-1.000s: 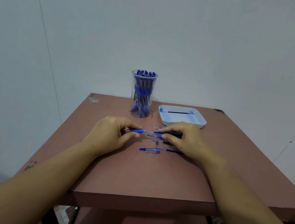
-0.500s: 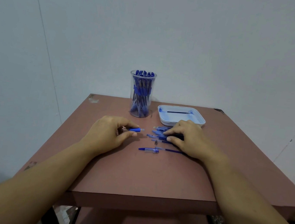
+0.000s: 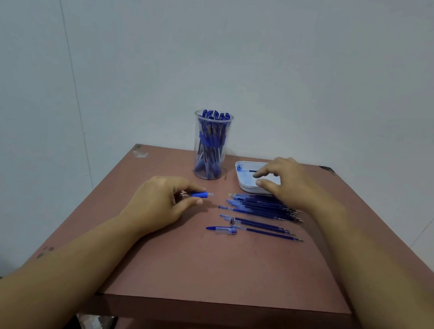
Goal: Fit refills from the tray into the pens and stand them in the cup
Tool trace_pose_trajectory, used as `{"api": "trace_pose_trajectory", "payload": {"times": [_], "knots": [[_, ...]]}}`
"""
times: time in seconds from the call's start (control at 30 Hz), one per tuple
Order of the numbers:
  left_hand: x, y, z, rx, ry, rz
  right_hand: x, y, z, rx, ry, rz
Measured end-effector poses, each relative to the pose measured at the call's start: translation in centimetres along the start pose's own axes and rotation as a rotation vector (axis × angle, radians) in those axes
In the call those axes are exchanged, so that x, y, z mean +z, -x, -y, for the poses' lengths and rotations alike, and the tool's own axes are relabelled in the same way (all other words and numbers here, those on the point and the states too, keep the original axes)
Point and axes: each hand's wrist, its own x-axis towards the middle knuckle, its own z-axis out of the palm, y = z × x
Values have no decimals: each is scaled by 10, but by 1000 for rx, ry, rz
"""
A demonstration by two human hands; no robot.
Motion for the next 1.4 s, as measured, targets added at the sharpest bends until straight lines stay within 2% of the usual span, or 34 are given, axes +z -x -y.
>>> {"api": "trace_pose_trajectory", "payload": {"times": [0.2, 0.47, 0.73, 0.97, 1.2, 1.4], "knots": [[5, -7, 8, 23, -30, 3, 4, -41, -22, 83, 70, 111], [8, -13, 13, 57, -32, -1, 14, -66, -41, 217, 45, 309], [9, -15, 14, 69, 7, 10, 21, -74, -55, 236, 48, 209], [7, -14, 14, 49, -24, 7, 12, -68, -43, 174, 82, 190], [3, -13, 8, 45, -1, -32, -17, -19, 10, 28, -101, 97], [2, -9, 2, 33, 52, -42, 0, 26, 35, -77, -218, 12]]}}
